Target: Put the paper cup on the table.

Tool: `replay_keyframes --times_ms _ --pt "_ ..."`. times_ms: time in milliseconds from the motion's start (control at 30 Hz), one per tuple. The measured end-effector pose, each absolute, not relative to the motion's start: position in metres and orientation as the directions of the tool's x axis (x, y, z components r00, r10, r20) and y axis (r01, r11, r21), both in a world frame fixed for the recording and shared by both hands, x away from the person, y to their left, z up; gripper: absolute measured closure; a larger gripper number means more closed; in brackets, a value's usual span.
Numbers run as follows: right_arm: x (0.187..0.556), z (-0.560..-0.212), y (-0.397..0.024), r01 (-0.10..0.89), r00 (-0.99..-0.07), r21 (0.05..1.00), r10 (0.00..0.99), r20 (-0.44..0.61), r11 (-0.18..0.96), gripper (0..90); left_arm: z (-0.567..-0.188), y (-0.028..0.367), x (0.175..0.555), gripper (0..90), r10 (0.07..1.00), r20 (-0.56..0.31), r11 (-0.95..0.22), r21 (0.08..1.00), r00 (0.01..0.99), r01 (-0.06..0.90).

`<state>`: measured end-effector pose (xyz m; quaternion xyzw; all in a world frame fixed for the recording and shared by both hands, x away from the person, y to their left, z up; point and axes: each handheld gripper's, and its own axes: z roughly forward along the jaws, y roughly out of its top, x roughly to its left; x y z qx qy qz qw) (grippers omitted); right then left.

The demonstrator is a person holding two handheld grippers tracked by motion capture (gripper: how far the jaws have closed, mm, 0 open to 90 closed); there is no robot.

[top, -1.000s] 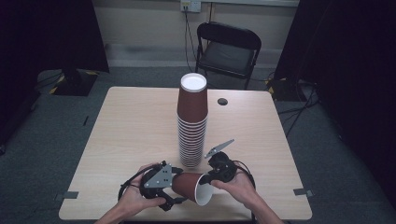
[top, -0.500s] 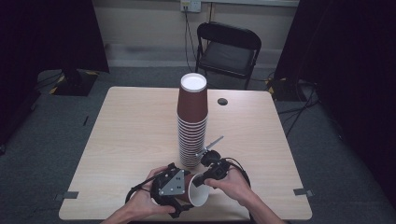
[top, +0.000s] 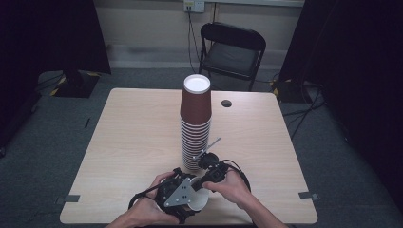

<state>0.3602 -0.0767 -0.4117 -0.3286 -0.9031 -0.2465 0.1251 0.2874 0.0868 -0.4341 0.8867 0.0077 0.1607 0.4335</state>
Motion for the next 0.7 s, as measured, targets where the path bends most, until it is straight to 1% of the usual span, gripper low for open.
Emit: replay_keyframes --times_ms 67,133,200,267,567,700 --pt "0.361 -0.411 -0.078 0.663 -0.746 0.364 0.535 0.397 0.654 85.7 -0.433 0.087 0.287 7.8 0.146 0.299 -0.632 0.762 0.943 -0.144" --pt "0.360 -0.411 -0.078 0.659 -0.749 0.366 0.532 0.394 0.657 84.7 -0.433 0.088 0.289 9.0 0.153 0.286 -0.623 0.771 0.946 -0.132" --pt "0.360 -0.410 -0.080 0.659 -0.751 0.384 0.539 0.381 0.647 78.4 -0.432 0.090 0.291 9.4 0.161 0.286 -0.614 0.778 0.945 -0.131" --pt "0.360 -0.409 -0.082 0.665 -0.747 0.401 0.553 0.369 0.630 75.6 -0.432 0.093 0.292 9.6 0.182 0.275 -0.596 0.795 0.944 -0.117" --pt "0.355 -0.404 -0.089 0.652 -0.753 0.492 0.564 0.339 0.576 64.1 -0.434 0.103 0.298 9.7 0.252 0.183 -0.531 0.847 0.950 -0.022" --pt "0.352 -0.402 -0.093 0.643 -0.757 0.533 0.561 0.334 0.550 61.2 -0.437 0.110 0.301 9.7 0.290 0.123 -0.501 0.864 0.949 0.041"
